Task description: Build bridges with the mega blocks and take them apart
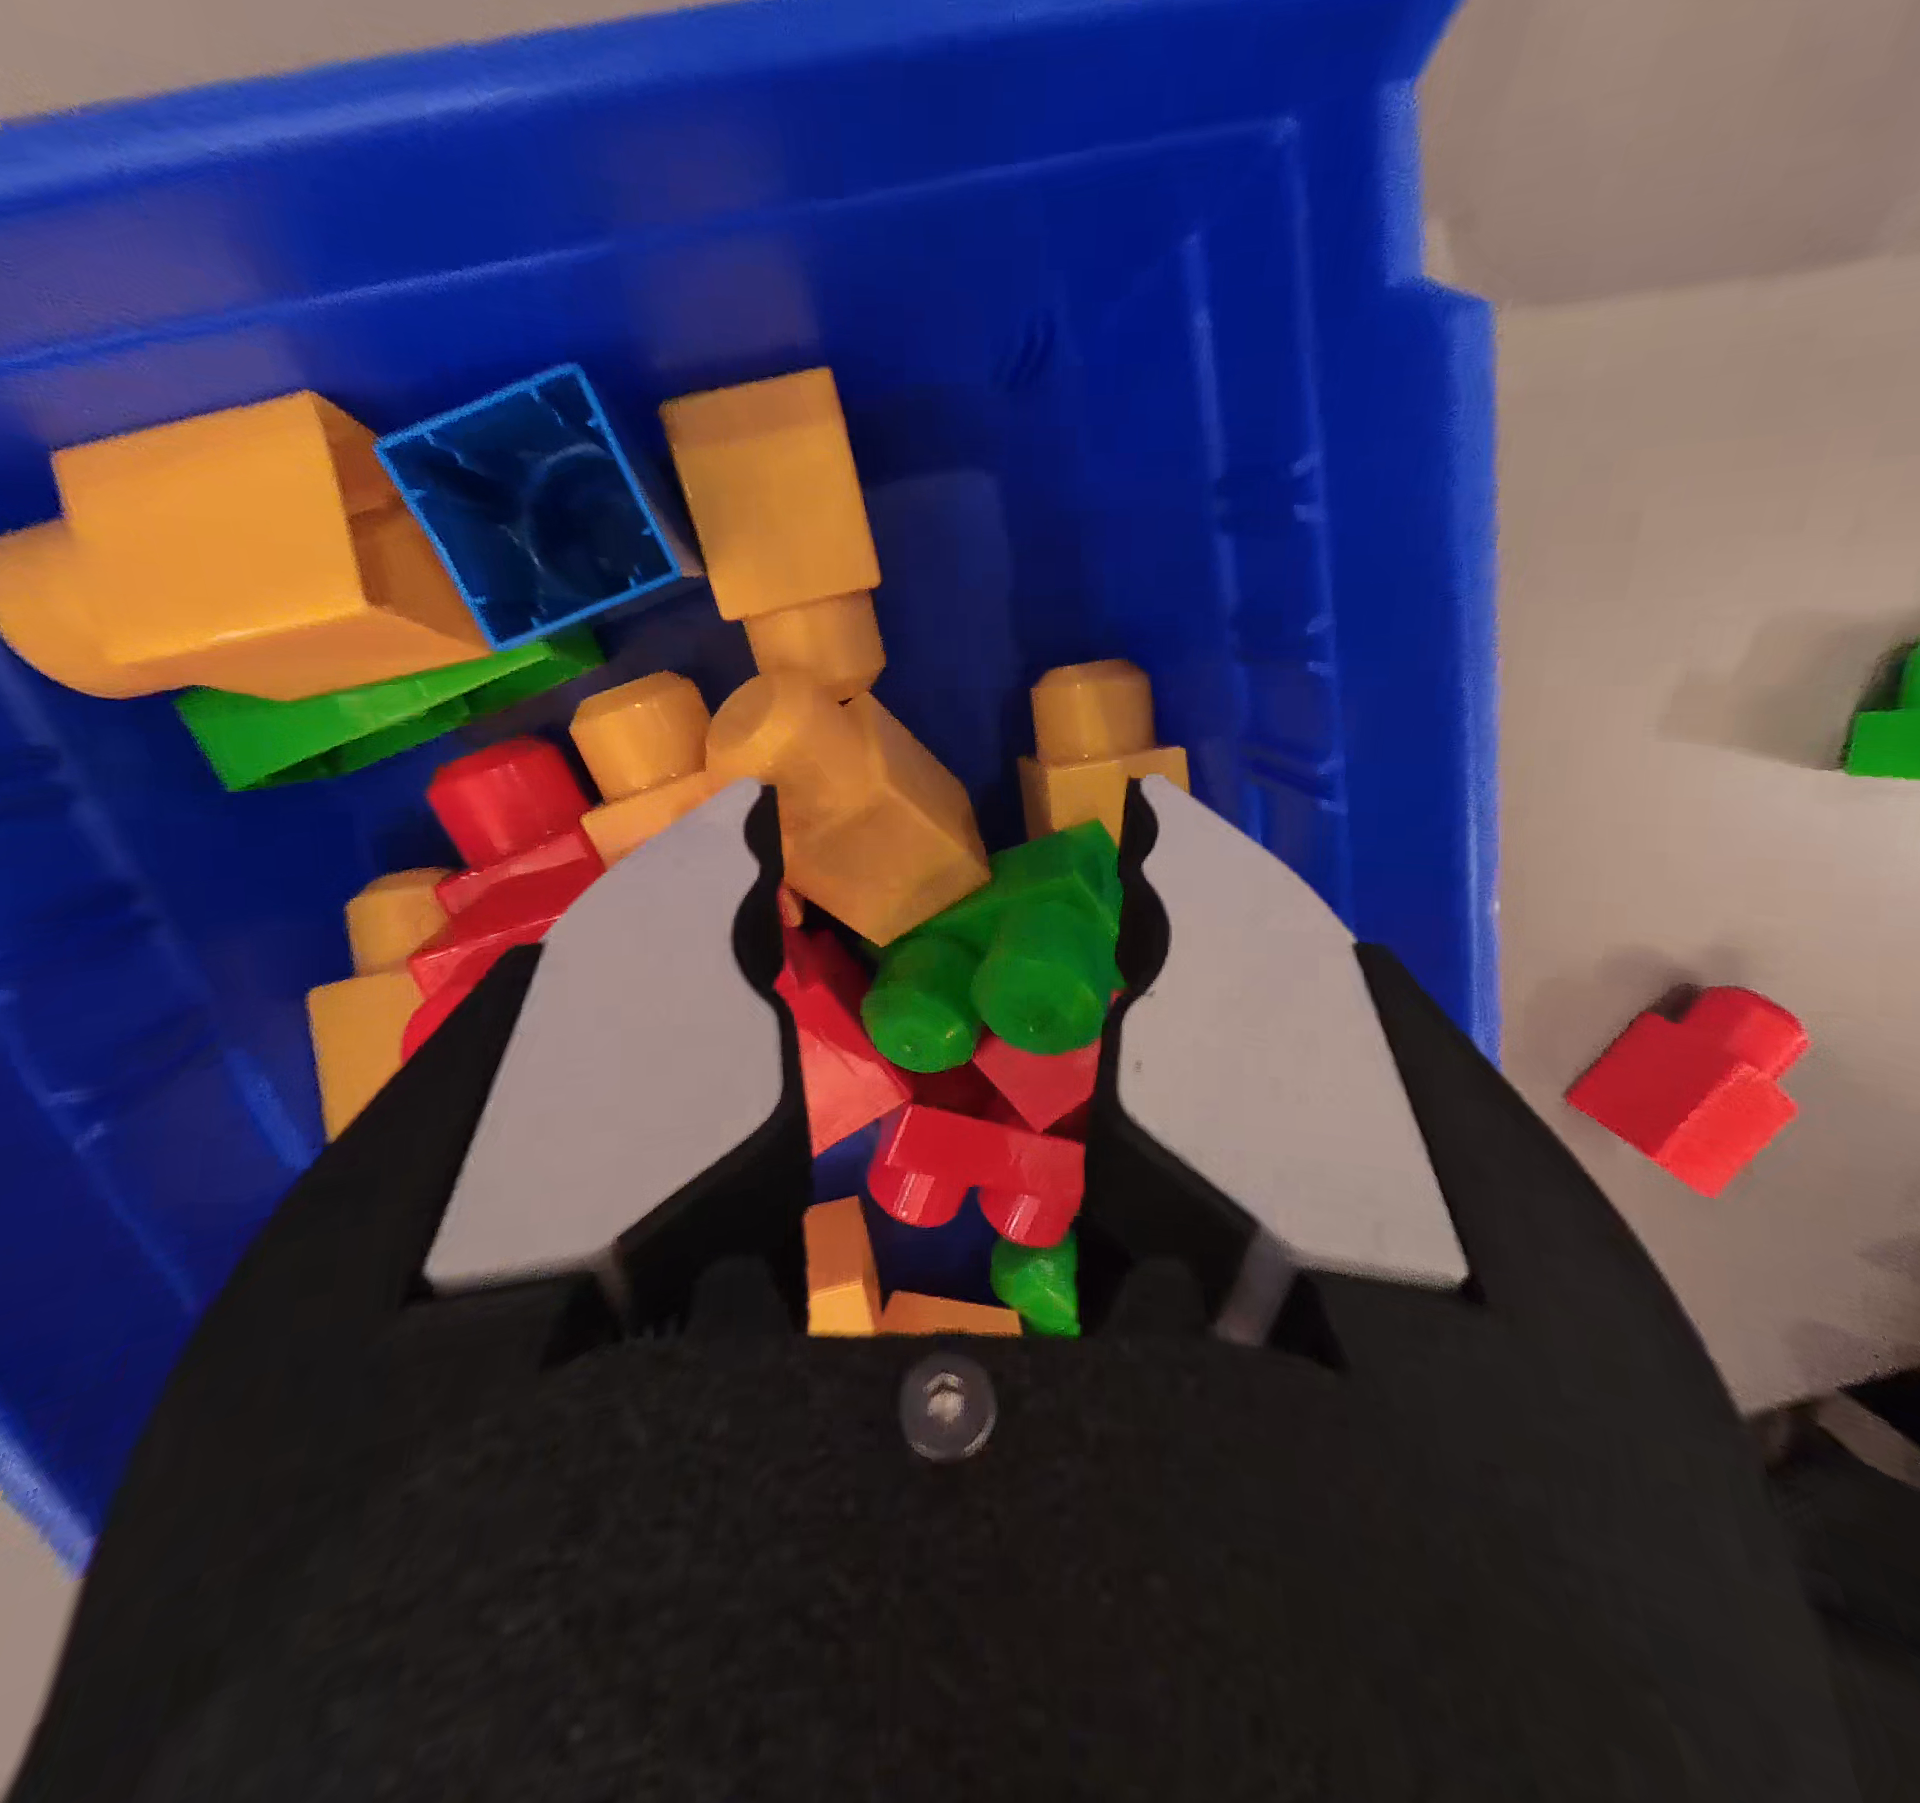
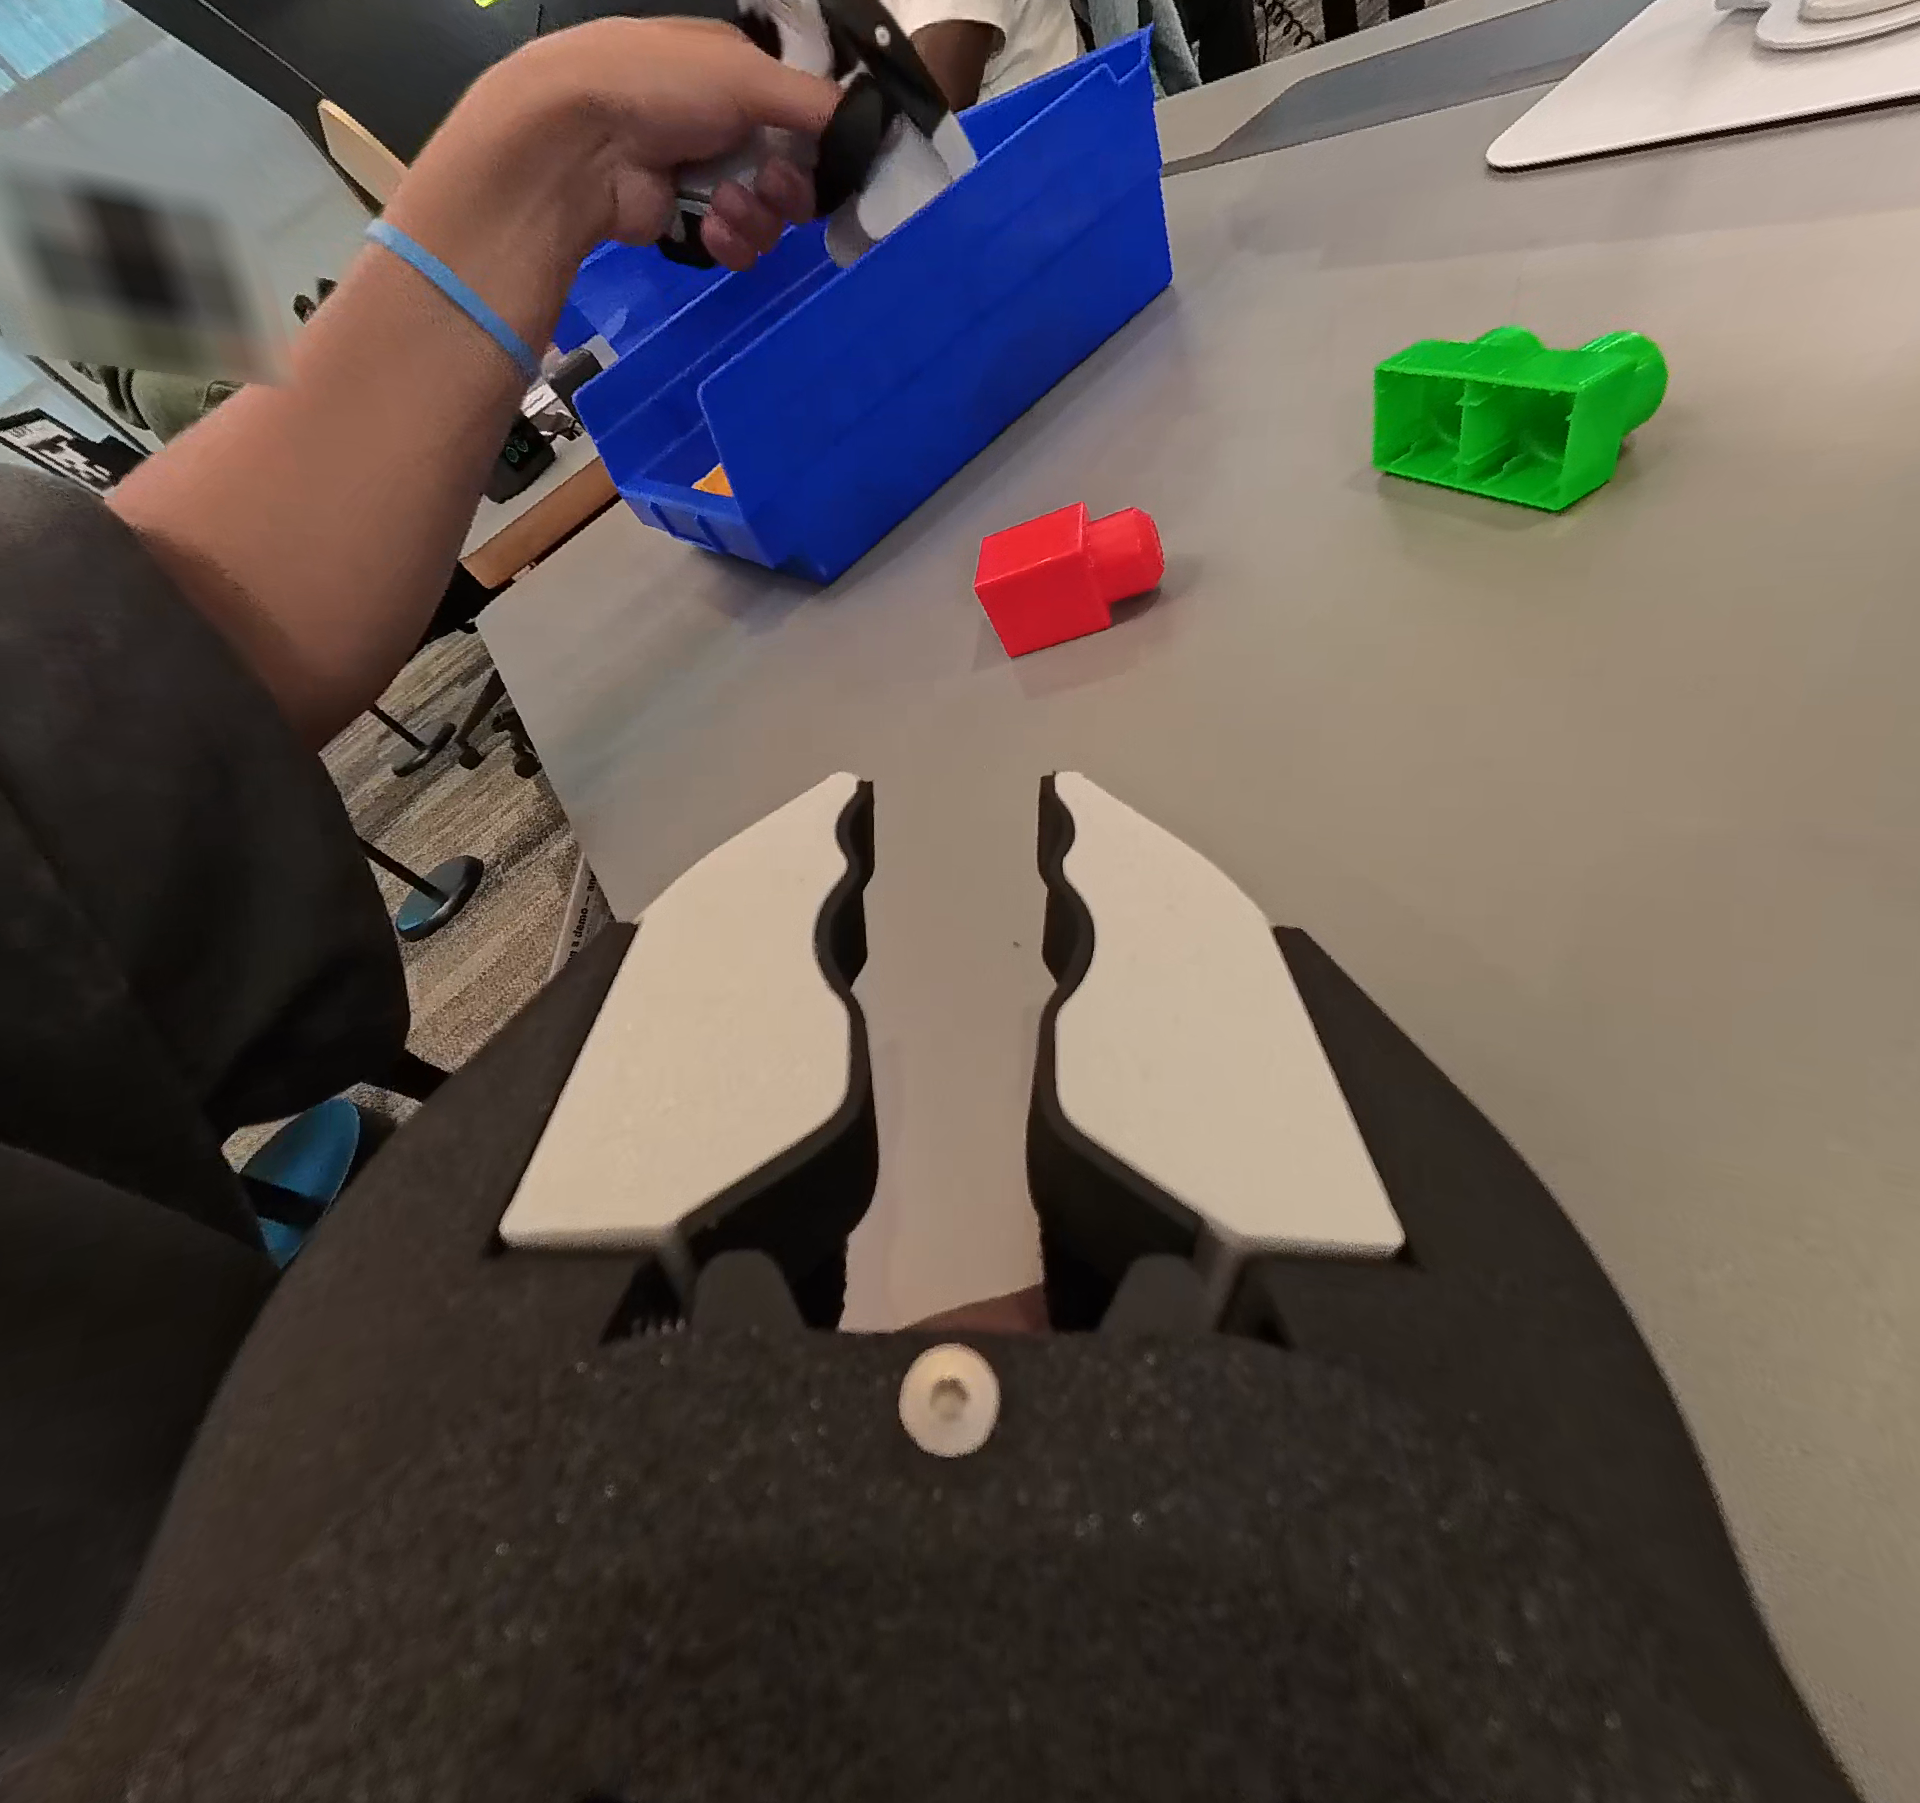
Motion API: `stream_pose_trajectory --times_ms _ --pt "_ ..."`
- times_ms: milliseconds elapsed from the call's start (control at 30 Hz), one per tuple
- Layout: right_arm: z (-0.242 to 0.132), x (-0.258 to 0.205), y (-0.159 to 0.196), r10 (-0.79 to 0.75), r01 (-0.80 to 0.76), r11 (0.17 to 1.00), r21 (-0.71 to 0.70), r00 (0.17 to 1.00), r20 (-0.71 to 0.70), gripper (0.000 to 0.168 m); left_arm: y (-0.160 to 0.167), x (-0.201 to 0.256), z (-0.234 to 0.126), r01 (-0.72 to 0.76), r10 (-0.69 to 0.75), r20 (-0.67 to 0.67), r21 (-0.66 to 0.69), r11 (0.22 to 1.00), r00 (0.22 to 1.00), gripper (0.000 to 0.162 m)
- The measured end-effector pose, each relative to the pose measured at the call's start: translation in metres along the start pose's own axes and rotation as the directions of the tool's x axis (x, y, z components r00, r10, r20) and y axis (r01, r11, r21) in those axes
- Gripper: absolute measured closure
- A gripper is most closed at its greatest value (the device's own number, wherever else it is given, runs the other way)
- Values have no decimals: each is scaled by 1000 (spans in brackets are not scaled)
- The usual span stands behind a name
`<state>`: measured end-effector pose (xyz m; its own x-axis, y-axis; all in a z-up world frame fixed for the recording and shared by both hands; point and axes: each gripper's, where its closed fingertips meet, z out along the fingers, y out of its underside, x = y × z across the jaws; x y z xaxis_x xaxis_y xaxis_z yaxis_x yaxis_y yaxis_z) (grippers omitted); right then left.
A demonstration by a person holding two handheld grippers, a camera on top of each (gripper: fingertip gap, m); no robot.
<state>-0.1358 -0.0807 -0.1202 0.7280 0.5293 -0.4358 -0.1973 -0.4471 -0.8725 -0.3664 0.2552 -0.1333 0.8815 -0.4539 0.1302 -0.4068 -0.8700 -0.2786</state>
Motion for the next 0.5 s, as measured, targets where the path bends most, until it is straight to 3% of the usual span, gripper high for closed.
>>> stream_pose_trajectory --times_ms 200,267,333,500 --pt "0 -1 0 -4 4 1000 -1 1000 1 138 10 -26 14 114 -111 41 -75 991 993 102" --pt "0 -1 1 -6 6 1000 -3 1000 1 138 11 -23 16 105 -102 40 -90 990 994 100" --pt "0 -1 1 -8 8 1000 -6 1000 0 139 14 -20 16 74 -69 52 -116 990 996 113" --pt "1 -2 2 -19 19 1000 -12 1000 -3 139 14 -11 18 -18 28 64 -155 988 998 125"
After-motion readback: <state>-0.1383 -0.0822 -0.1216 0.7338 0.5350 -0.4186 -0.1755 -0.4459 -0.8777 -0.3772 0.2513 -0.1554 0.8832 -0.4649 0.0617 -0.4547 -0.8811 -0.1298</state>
